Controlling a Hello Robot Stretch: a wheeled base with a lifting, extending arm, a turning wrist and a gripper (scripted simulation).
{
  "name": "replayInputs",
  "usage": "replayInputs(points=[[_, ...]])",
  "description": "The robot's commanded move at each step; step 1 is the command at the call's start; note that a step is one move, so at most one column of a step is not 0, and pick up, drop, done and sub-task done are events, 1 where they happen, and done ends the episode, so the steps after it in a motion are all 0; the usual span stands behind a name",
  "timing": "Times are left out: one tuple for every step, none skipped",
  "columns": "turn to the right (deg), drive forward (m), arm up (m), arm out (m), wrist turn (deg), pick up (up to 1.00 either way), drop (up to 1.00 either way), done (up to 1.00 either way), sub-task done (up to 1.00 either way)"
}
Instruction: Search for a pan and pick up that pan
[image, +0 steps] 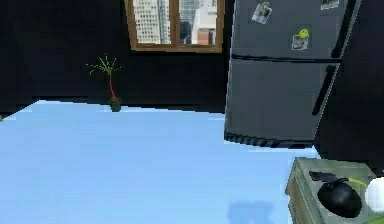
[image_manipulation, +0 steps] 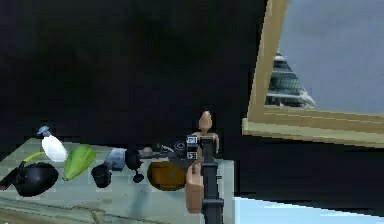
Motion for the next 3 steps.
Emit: replayInputs(points=[[0.0,0.00,0.00,0.00,27.0,0.00,0.00,0.00,0.00],[0.0,0.00,-0.30,0.00,0.0,0.00,0.00,0.00,0.00],[0.0,0.00,0.00,0.00,0.0,1.00,0.00,0.00,0.00]])
